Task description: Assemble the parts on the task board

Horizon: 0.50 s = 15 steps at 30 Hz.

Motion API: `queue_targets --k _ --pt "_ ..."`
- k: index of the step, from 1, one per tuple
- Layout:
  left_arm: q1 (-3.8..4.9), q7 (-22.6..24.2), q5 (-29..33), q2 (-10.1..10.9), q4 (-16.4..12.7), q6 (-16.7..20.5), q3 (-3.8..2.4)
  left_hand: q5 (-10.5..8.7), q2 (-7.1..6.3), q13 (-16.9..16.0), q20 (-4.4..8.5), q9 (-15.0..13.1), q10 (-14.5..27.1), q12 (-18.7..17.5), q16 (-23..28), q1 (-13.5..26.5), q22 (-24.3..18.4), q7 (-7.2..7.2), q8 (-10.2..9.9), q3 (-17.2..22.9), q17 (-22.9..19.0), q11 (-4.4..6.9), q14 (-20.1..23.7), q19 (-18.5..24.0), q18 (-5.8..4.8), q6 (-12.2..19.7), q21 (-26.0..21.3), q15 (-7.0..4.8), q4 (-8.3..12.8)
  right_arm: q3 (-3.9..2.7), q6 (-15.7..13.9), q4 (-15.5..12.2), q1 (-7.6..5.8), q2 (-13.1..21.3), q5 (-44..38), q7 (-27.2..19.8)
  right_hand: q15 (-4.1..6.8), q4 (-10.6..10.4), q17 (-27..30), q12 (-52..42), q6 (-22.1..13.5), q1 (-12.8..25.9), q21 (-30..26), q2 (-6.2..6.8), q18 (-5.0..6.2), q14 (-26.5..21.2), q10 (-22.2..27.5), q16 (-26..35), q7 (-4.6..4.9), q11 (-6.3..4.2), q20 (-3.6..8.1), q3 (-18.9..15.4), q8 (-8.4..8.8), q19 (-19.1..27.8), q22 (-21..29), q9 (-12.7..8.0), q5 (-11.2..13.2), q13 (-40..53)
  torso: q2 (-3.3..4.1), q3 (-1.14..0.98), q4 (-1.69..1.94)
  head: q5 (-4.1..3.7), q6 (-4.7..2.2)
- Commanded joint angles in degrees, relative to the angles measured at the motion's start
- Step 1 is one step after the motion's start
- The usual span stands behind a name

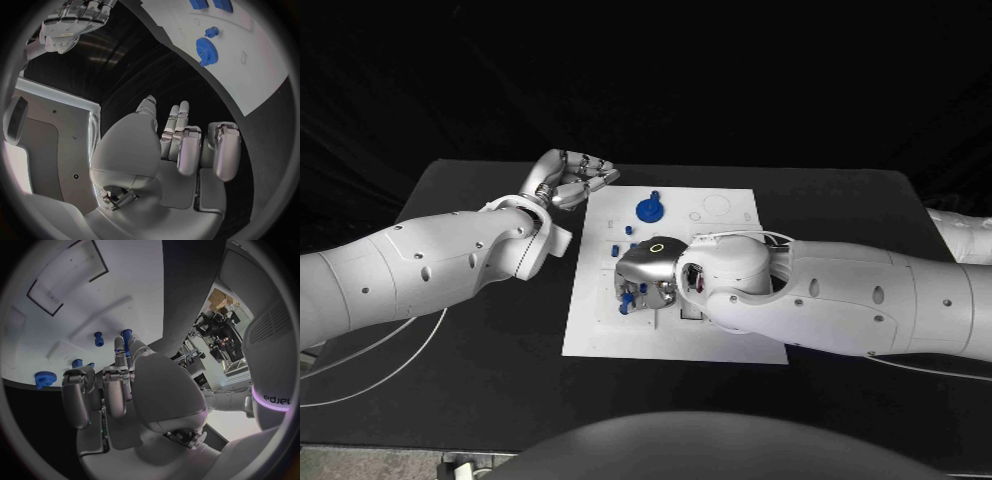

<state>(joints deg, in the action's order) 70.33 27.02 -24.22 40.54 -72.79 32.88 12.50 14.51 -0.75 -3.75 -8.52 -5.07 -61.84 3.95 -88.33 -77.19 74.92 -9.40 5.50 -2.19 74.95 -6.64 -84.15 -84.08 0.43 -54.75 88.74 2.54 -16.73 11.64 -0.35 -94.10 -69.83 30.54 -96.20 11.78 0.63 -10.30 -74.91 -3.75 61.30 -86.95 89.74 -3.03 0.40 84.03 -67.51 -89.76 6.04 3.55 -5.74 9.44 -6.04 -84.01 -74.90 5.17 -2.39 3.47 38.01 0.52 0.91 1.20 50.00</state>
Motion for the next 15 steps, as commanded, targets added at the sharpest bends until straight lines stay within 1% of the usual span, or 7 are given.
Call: queue_targets --k 1,5,8,9,10,11,15 --pt "-0.01 0.53 -0.24 -0.06 -0.09 -0.66 -0.04 0.35 0.47 0.05 0.23 0.05 0.15 -0.15 0.33 0.11 14.53 0.04 -0.3 -0.38 11.95 0.35 -4.73 -4.72 -0.01 -0.21 -0.22 -0.27 0.04 0.09 1.6 -0.02 0.1 0.07 -0.3 0.41 0.05 -0.32 -15.09 0.34 0.24 -0.25 0.26 0.6 -0.4 5.97 0.61 -0.24 0.18 0.13 0.09 0.16 0.15 -5.99 -15.1 -0.07 -0.31 -0.05 -0.03 0.02 -0.03 -0.12 0.0" --pt "-0.01 0.56 -0.24 -0.09 -0.06 -0.63 -0.04 0.35 0.47 0.05 0.23 0.05 0.15 -0.15 0.33 0.11 14.53 0.04 -0.3 -0.38 11.95 0.35 -4.73 -4.72 -0.01 -0.21 -0.22 -0.27 0.04 0.09 1.21 0.03 0.1 0.07 -0.26 0.4 -0.22 -0.59 -15.09 0.47 -1.09 0.19 0.26 1.64 -0.4 5.97 1.97 -0.24 0.72 0.6 -0.03 -0.28 1.04 -5.99 -15.1 -0.43 -0.25 -0.11 -0.07 0.05 0.06 -0.27 0.0" --pt "-0.01 0.59 -0.24 -0.11 -0.05 -0.64 -0.04 0.35 0.47 0.05 0.23 0.05 0.15 -0.15 0.33 0.11 14.53 0.04 -0.3 -0.38 11.95 0.35 -4.73 -4.72 -0.01 -0.21 -0.22 -0.27 0.04 0.1 1.12 0.05 0.1 0.1 -0.2 0.35 -1.15 -0.93 -15.09 0.62 -5.33 1.24 0.26 3.88 -0.4 5.97 6.04 -0.24 2.21 1.87 -0.58 -1.52 2.76 -5.99 -15.1 -1.43 -0.44 -0.2 -0.04 0.0 0.06 -0.18 0.0" --pt "-0.01 0.6 -0.24 -0.12 -0.05 -0.64 -0.04 0.35 0.47 0.05 0.23 0.05 0.15 -0.15 0.33 0.11 14.53 0.04 -0.3 -0.38 11.95 0.35 -4.73 -4.72 -0.01 -0.21 -0.22 -0.27 0.04 0.1 1.05 0.06 0.1 0.12 -0.18 0.3 -1.43 -0.97 -15.09 0.45 -8.35 1.7 0.26 4.71 -0.4 5.97 8.7 -0.24 2.67 2.31 -0.78 -2.11 2.27 -5.99 -15.1 -1.79 -0.83 -0.22 -0.02 -0.01 0.05 -0.16 0.0" --pt "-0.01 0.61 -0.24 -0.12 -0.04 -0.64 -0.04 0.35 0.47 0.05 0.23 0.05 0.15 -0.15 0.33 0.11 14.53 0.04 -0.3 -0.38 11.95 0.35 -4.73 -4.72 -0.01 -0.21 -0.22 -0.27 0.04 0.1 0.88 0.06 0.1 0.14 -0.15 0.22 -1.81 -0.96 -15.09 0.35 -11.08 2.1 0.26 4.68 -0.4 5.97 11.53 -0.24 3.01 2.66 -1.17 -2.44 2.17 -5.99 -15.1 -1.62 -0.5 -0.04 -0.02 -0.01 0.06 -0.15 0.0" --pt "-0.01 0.63 -0.24 -0.13 -0.03 -0.65 -0.04 0.35 0.47 0.05 0.23 0.05 0.15 -0.15 0.33 0.11 14.53 0.04 -0.3 -0.38 11.95 0.35 -4.73 -4.72 -0.01 -0.21 -0.22 -0.27 0.04 0.1 0.65 0.06 0.1 0.15 -0.12 0.11 -2.03 -0.91 -15.09 0.33 -12.46 2.41 0.26 4.79 -0.4 5.97 12.79 -0.24 3.25 2.89 -1.37 -2.76 2.48 -5.99 -15.1 -1.57 -0.32 0.03 -0.02 -0.01 0.03 -0.11 0.0" --pt "-0.01 0.68 -0.24 -0.16 0.07 -0.69 -0.04 0.35 0.47 0.05 0.23 0.05 0.15 -0.15 0.33 0.11 14.53 0.04 -0.3 -0.38 11.95 0.35 -4.73 -4.72 -0.01 -0.21 -0.22 -0.27 0.04 0.1 -1.35 -0.1 0.1 0.25 0.04 -0.68 -2.41 -0.87 -15.09 0.14 -15.96 3.99 0.26 5.41 -0.4 5.97 15.39 -0.24 3.72 3.31 -1.93 -4.19 2.59 -5.99 -15.1 -1.53 -0.31 0.12 -0.06 -0.01 -0.01 -0.13 0.0"
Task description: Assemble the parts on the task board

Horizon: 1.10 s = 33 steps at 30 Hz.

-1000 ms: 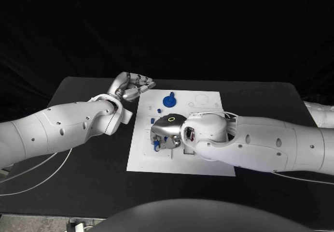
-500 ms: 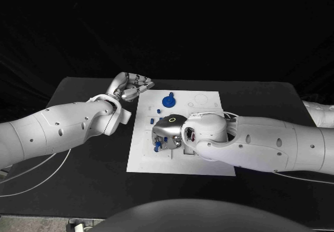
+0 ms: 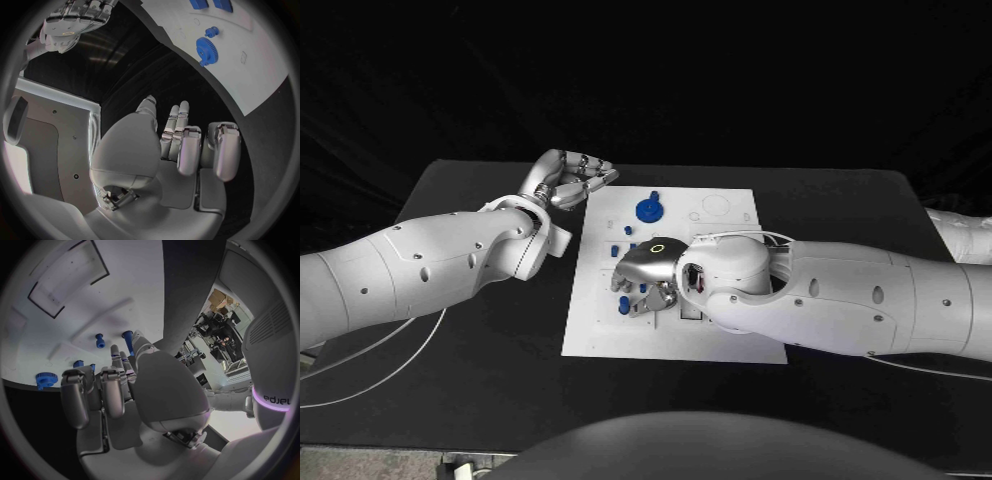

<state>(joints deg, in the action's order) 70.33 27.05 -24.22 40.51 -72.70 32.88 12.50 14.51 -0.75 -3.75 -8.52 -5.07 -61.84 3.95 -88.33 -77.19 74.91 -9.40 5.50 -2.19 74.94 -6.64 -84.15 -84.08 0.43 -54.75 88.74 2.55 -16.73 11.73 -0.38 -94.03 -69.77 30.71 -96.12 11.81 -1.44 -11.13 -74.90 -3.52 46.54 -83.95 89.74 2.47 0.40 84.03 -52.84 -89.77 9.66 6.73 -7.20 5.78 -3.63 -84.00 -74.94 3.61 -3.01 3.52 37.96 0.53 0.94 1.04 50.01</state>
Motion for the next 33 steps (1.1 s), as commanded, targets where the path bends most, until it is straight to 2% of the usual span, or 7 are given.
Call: queue_targets --k 1,13,17,22,26,32,33 --pt "-0.01 0.66 -0.24 -0.14 -0.01 -0.7 -0.04 0.35 0.47 0.05 0.23 0.05 0.15 -0.15 0.33 0.11 14.54 0.04 -0.3 -0.38 11.96 0.35 -4.73 -4.72 -0.01 -0.21 -0.22 -0.27 0.04 0.01 -2.05 -0.3 0.05 0.16 0.0 -0.86 -0.43 -0.08 -15.1 -0.14 -1.89 1.36 0.26 0.04 -0.4 5.97 0.96 -0.23 0.19 0.19 -0.54 -0.83 0.18 -6.0 -15.06 0.02 0.31 0.1 0.03 -0.01 -0.05 0.0 -0.01" --pt "-0.01 0.72 -0.24 -0.2 0.11 -0.83 -0.04 0.35 0.47 0.05 0.23 0.05 0.15 -0.15 0.33 0.11 14.54 0.04 -0.3 -0.38 11.96 0.35 -4.73 -4.72 -0.01 -0.21 -0.22 -0.27 0.04 0.01 -12.23 -1.8 -0.33 3.46 7.11 -3.12 -1.74 -0.29 -15.1 -1.83 1.2 2.95 0.26 -0.81 -0.4 5.97 -1.19 -0.23 0.99 0.84 -1.69 -2.14 -1.2 -6.0 -15.06 0.82 0.32 0.53 -0.05 0.03 -0.1 0.13 -0.01" --pt "-0.02 0.7 -0.24 -0.21 0.22 -0.88 -0.04 0.35 0.47 0.05 0.23 0.05 0.15 -0.15 0.33 0.11 14.54 0.04 -0.3 -0.38 11.96 0.35 -4.73 -4.72 -0.01 -0.21 -0.22 -0.27 0.04 0.01 -14.48 -3.04 -1.61 6.31 15.67 -3.75 -2.33 -0.55 -15.1 -3.57 3.02 3.25 0.26 -1.66 -0.4 5.97 -4.68 -0.23 1.04 0.88 -2.31 -2.42 -1.88 -6.0 -15.06 1.12 0.31 0.91 -0.01 0.02 -0.08 0.0 -0.01" --pt "-0.02 0.67 -0.24 -0.35 0.29 -0.91 -0.04 0.35 0.47 0.05 0.23 0.05 0.15 -0.15 0.33 0.11 14.54 0.04 -0.3 -0.38 11.96 0.35 -4.73 -4.72 -0.01 -0.21 -0.22 -0.27 0.04 0.03 -15.8 -5.81 -4.47 12.27 33.04 -3.83 -2.35 -1.08 -15.1 -5.49 3.82 3.67 0.26 -2.73 -0.4 5.97 -8.65 -0.23 1.2 0.73 -2.66 -2.82 -1.92 -6.0 -15.06 1.19 0.29 1.51 -0.01 0.13 -0.08 -0.52 -0.01" --pt "-0.02 0.59 -0.24 -0.53 0.46 -0.89 -0.04 0.35 0.47 0.05 0.23 0.05 0.15 -0.15 0.33 0.11 14.54 0.04 -0.3 -0.38 11.96 0.35 -4.73 -4.72 -0.01 -0.21 -0.22 -0.27 0.04 0.05 -16.37 -8.62 -6.84 18.57 45.75 -2.87 -1.72 -2.52 -15.1 -7.66 2.17 5.46 0.26 -3.51 -0.4 5.97 -11.73 -0.23 0.97 -0.11 -2.37 -3.98 -0.94 -6.0 -15.06 0.83 0.13 2.61 -0.05 0.11 -0.21 -1.06 -0.01" --pt "-0.02 0.51 -0.24 -1.04 0.9 -0.91 -0.03 0.42 0.64 0.05 0.24 0.06 0.19 -0.15 0.37 -0.14 14.53 0.03 -0.39 -0.62 11.9 0.35 -4.71 -4.69 0.0 -0.2 -0.26 -0.27 0.02 0.34 -15.94 -11.26 -8.45 26.56 53.6 -0.23 0.87 -2.68 -15.1 -17.4 -1.97 7.41 0.26 -3.43 -0.4 5.97 -15.55 -0.23 -0.85 -2.79 -0.24 -6.44 -0.48 -6.0 -15.06 0.54 -1.42 9.6 -0.19 0.17 -0.44 -3.17 -0.01" --pt "-0.02 0.5 -0.24 -1.13 0.97 -0.92 -0.03 0.42 0.64 0.05 0.24 0.06 0.19 -0.15 0.37 -0.14 14.53 0.03 -0.39 -0.62 11.9 0.35 -4.71 -4.69 0.0 -0.2 -0.26 -0.27 0.02 0.44 -15.55 -11.57 -8.56 27.6 54.08 0.54 1.95 -2.68 -15.1 -24.97 -2.26 7.88 0.26 -4.01 -0.4 5.97 -13.43 -0.23 -1.28 -3.17 0.99 -7.35 -0.81 -6.0 -15.06 0.77 -2.38 16.06 -0.22 0.16 -0.53 -3.46 -0.01"
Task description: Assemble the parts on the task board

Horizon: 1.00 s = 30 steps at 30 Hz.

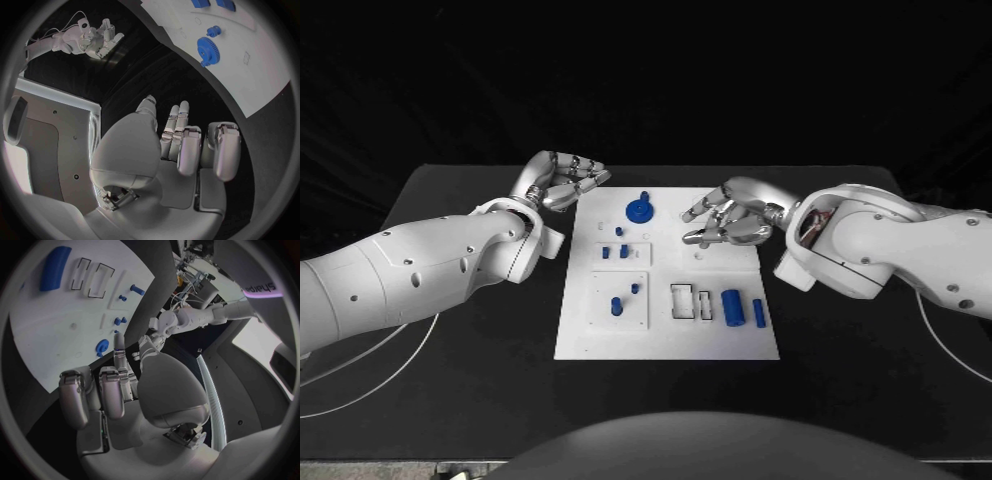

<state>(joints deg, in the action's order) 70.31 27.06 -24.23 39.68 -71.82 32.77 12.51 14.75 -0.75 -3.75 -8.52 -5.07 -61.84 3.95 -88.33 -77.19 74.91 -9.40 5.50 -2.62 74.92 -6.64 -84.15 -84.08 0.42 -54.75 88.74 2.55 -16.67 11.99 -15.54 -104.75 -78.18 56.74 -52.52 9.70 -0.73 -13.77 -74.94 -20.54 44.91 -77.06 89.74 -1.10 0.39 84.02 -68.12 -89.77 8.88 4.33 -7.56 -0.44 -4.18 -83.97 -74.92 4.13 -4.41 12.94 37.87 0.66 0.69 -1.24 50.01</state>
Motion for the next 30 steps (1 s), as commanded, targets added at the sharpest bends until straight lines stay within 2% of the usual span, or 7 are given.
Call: queue_targets --k 1,4,5,9,16,24,30 --pt "0.0 0.49 -0.23 -0.38 0.14 -0.84 -0.04 0.17 0.64 0.05 0.24 0.06 0.18 -0.15 0.37 -0.14 14.53 0.03 -0.39 -0.2 11.92 0.35 -4.71 -4.69 0.01 -0.2 -0.26 -0.27 -0.04 0.28 0.24 -1.14 -0.23 2.52 10.78 3.61 0.77 -0.51 -15.06 -13.18 -1.2 1.95 0.26 -0.41 -0.39 5.98 4.06 -0.23 -0.19 -1.28 1.2 -2.15 -0.19 -6.03 -15.08 0.26 -0.55 11.21 -0.14 0.01 -0.35 -1.42 -0.01" --pt "-0.04 0.47 -0.23 -0.59 0.31 -0.94 -0.04 0.17 0.64 0.05 0.24 0.06 0.18 -0.15 0.37 -0.14 14.53 0.03 -0.39 -0.2 11.92 0.35 -4.71 -4.69 0.01 -0.2 -0.26 -0.27 -0.04 0.61 2.36 -1.96 -0.37 4.88 11.16 6.45 0.19 -2.22 -15.06 -39.22 -3.66 5.69 0.26 -0.48 -0.39 5.98 7.7 -0.23 -0.85 -1.38 1.11 -5.7 -0.22 -6.03 -15.08 0.26 -2.19 37.45 -0.19 -0.05 -0.47 -2.24 -0.08" --pt "-0.06 0.47 -0.23 -0.66 0.36 -0.96 -0.03 0.17 0.64 0.05 0.24 0.06 0.18 -0.15 0.37 -0.14 14.53 0.03 -0.39 -0.2 11.92 0.35 -4.71 -4.69 0.01 -0.2 -0.26 -0.27 -0.04 0.76 3.08 -2.3 -0.39 5.66 11.0 7.47 0.14 -1.64 -15.06 -51.29 -3.93 6.52 0.26 -0.77 -0.39 5.98 2.57 -0.23 -2.01 -0.73 1.48 -6.85 -0.58 -6.03 -15.08 0.42 -2.72 51.04 -0.17 -0.04 -0.38 -2.54 -0.13" --pt "-0.13 0.47 -0.23 -0.91 0.53 -1.03 -0.03 0.17 0.64 0.05 0.24 0.06 0.18 -0.15 0.37 -0.14 14.53 0.03 -0.39 -0.2 11.92 0.35 -4.71 -4.69 0.01 -0.2 -0.26 -0.27 -0.04 1.23 5.4 -3.63 -0.37 8.36 9.46 11.2 0.46 -2.26 -15.06 -68.84 -3.47 10.52 0.26 -2.48 -0.39 5.98 -19.81 -0.23 -1.49 -1.26 0.86 -10.08 -1.93 -6.03 -15.08 0.93 -4.7 75.73 -0.13 0.05 -0.22 -4.06 -0.23" --pt "-0.18 0.4 -0.23 -1.16 0.8 -1.12 -0.03 0.18 0.67 0.05 0.24 0.06 0.17 -0.14 0.41 -0.15 14.51 0.02 -0.4 -0.25 11.86 0.35 -4.69 -4.64 0.02 -0.22 -0.33 -0.27 -0.05 1.49 6.11 -4.64 0.1 11.07 2.94 15.73 1.88 -2.25 -15.06 -69.46 -0.67 11.93 0.26 -2.02 -0.39 5.98 -21.88 -0.23 -3.56 -3.0 2.13 -12.83 -3.62 -6.03 -15.08 1.86 -10.09 77.06 -0.17 0.18 -0.27 -5.17 -0.01" --pt "-0.19 0.39 -0.23 -1.31 0.91 -1.2 -0.03 0.18 0.67 0.05 0.24 0.06 0.17 -0.14 0.41 -0.15 14.51 0.02 -0.4 -0.25 11.86 0.35 -4.69 -4.64 0.02 -0.22 -0.33 -0.27 -0.05 1.54 6.0 -4.65 1.92 11.11 -1.48 20.91 -0.36 -1.91 -15.06 -69.46 7.2 12.88 0.26 -1.41 -0.39 5.98 -21.88 -0.23 -0.35 0.34 0.68 -13.57 -8.71 -6.03 -15.08 5.36 -15.59 77.06 -0.06 0.02 -0.11 -5.5 -0.01" --pt "-0.19 0.39 -0.23 -1.1 0.93 -1.31 -0.03 0.18 0.67 0.05 0.24 0.06 0.17 -0.14 0.41 -0.15 14.51 0.02 -0.4 -0.25 11.86 0.35 -4.69 -4.64 0.02 -0.22 -0.33 -0.27 -0.05 1.55 6.25 -4.35 3.55 9.76 -3.87 23.22 -0.17 -0.67 -15.06 -69.46 11.01 11.25 0.26 -1.25 -0.39 5.98 -21.88 -0.23 -0.5 0.49 0.33 -11.58 -10.99 -6.03 -15.08 7.59 -15.07 77.06 -0.07 -0.06 -0.31 -5.08 -0.01"
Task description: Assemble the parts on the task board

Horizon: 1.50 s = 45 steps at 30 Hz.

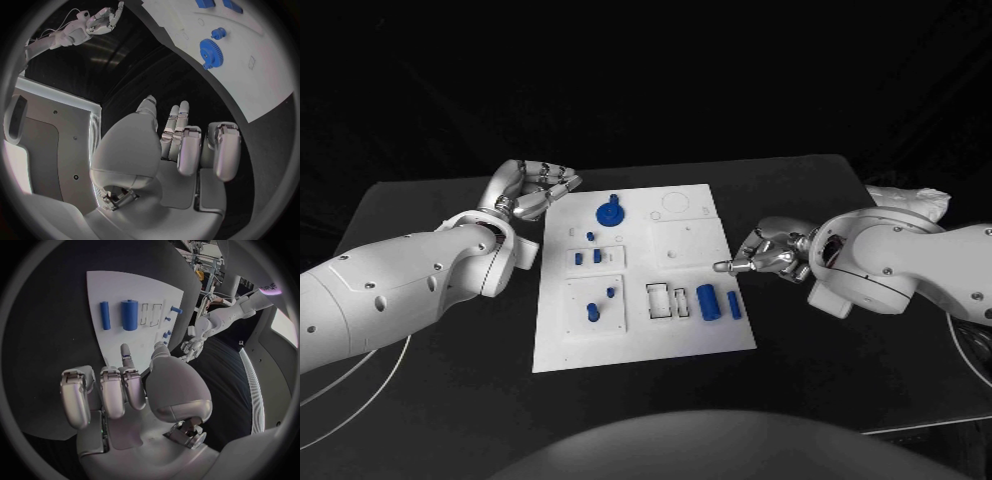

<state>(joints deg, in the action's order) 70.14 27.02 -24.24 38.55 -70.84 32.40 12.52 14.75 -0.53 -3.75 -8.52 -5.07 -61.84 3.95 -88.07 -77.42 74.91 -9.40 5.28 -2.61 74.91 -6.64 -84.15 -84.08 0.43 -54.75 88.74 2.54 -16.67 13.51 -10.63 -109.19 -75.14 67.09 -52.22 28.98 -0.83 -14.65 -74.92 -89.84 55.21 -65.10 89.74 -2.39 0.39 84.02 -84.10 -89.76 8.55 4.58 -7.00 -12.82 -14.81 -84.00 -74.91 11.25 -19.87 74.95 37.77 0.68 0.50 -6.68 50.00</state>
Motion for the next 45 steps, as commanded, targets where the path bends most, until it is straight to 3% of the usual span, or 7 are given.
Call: queue_targets --k 1,7,11,15,28,42,45 --pt "-0.02 0.44 -0.22 0.07 -0.04 -0.96 -0.04 0.18 0.44 0.05 0.24 0.07 0.17 -0.14 0.14 0.08 14.51 0.02 -0.18 -0.26 11.87 0.35 -4.69 -4.64 0.02 -0.22 -0.33 -0.27 -0.05 0.02 1.48 0.16 0.76 -0.92 -4.47 4.31 0.06 0.35 -15.08 -0.16 1.03 -0.81 0.26 0.07 -0.39 5.98 -5.9 -0.24 -0.3 0.08 -0.16 1.21 -0.48 -6.0 -15.09 0.79 0.55 15.05 0.06 -0.12 -0.13 0.34 0.0" --pt "-0.02 0.51 -0.22 0.19 -0.06 -1.06 -0.04 0.18 0.44 0.05 0.24 0.07 0.17 -0.14 0.14 0.08 14.51 0.02 -0.18 -0.26 11.87 0.35 -4.69 -4.64 0.02 -0.22 -0.33 -0.27 -0.05 0.02 1.77 0.6 2.03 -2.86 -5.32 5.16 0.5 1.36 -15.08 -0.16 1.92 -1.71 0.26 0.6 -0.39 5.98 -5.9 -0.24 -0.82 -0.43 0.22 2.96 -0.75 -6.0 -15.09 1.97 1.47 15.05 -0.01 -0.01 -0.02 0.29 0.0" --pt "-0.02 0.52 -0.22 0.29 -0.09 -1.12 -0.04 0.18 0.44 0.05 0.24 0.07 0.17 -0.14 0.14 0.08 14.51 0.02 -0.18 -0.26 11.87 0.35 -4.69 -4.64 0.02 -0.22 -0.33 -0.27 -0.05 0.02 1.76 0.57 2.35 -3.75 -5.47 5.37 0.56 1.55 -15.08 -0.16 1.89 -1.84 0.26 0.74 -0.39 5.98 -5.9 -0.24 -0.85 -0.48 0.29 3.31 -0.68 -6.0 -15.09 2.16 1.51 15.05 0.03 -0.05 -0.04 0.4 0.0" --pt "-0.03 0.54 -0.22 0.37 -0.07 -1.1 -0.04 0.19 0.5 0.04 0.25 0.06 0.13 -0.12 0.11 0.06 14.51 0.03 -0.19 -0.34 11.92 0.35 -4.71 -4.64 0.02 -0.24 -0.33 -0.27 -0.06 0.02 1.63 0.72 2.52 -4.67 -5.18 5.83 0.67 1.71 -15.08 -0.16 1.49 -1.81 0.26 0.88 -0.39 5.98 -5.9 -0.24 -0.77 -0.45 0.41 3.93 -0.4 -6.0 -15.09 2.45 1.42 15.05 -0.04 0.08 -0.04 0.41 0.0" --pt "-0.04 0.63 -0.22 0.49 -0.12 -1.17 -0.04 0.2 0.54 0.04 0.25 0.06 0.12 -0.12 0.02 0.01 14.54 0.04 -0.2 -0.36 12.05 0.36 -4.76 -4.7 -0.01 -0.25 -0.25 -0.27 -0.05 0.02 2.61 1.46 3.09 -6.32 -4.78 7.59 0.66 1.94 -15.08 -0.16 0.55 -1.62 0.26 0.73 -0.39 5.98 -5.9 -0.24 -0.52 -0.28 0.48 5.08 0.11 -6.0 -15.09 3.01 1.38 15.05 -0.04 0.05 -0.02 0.5 0.0" --pt "-0.05 0.65 -0.22 0.72 -0.43 -1.41 -0.04 0.2 0.54 0.04 0.25 0.06 0.12 -0.12 0.02 0.01 14.54 0.04 -0.2 -0.36 12.05 0.36 -4.76 -4.7 -0.01 -0.25 -0.25 -0.27 -0.05 0.01 4.05 3.42 4.78 -9.53 -4.18 9.41 0.55 2.58 -15.08 -0.16 -0.17 -1.97 0.26 -0.05 -0.39 5.98 -5.9 -0.24 -0.34 -0.11 0.42 6.47 0.46 -6.0 -15.09 3.68 1.78 15.05 0.03 0.0 0.01 0.65 0.0" --pt "-0.05 0.64 -0.22 0.75 -0.48 -1.61 -0.04 0.21 0.59 0.04 0.25 0.07 0.11 -0.11 0.06 -0.05 14.51 0.04 -0.22 -0.4 11.99 0.37 -4.74 -4.65 0.01 -0.26 -0.32 -0.28 -0.04 0.01 4.44 3.82 5.03 -10.44 -4.09 9.69 0.52 2.65 -15.08 -0.16 -0.3 -1.96 0.26 -0.28 -0.39 5.98 -5.9 -0.24 -0.3 -0.07 0.39 6.73 0.53 -6.0 -15.09 3.81 1.91 15.05 -0.06 0.03 -0.01 1.22 0.0"
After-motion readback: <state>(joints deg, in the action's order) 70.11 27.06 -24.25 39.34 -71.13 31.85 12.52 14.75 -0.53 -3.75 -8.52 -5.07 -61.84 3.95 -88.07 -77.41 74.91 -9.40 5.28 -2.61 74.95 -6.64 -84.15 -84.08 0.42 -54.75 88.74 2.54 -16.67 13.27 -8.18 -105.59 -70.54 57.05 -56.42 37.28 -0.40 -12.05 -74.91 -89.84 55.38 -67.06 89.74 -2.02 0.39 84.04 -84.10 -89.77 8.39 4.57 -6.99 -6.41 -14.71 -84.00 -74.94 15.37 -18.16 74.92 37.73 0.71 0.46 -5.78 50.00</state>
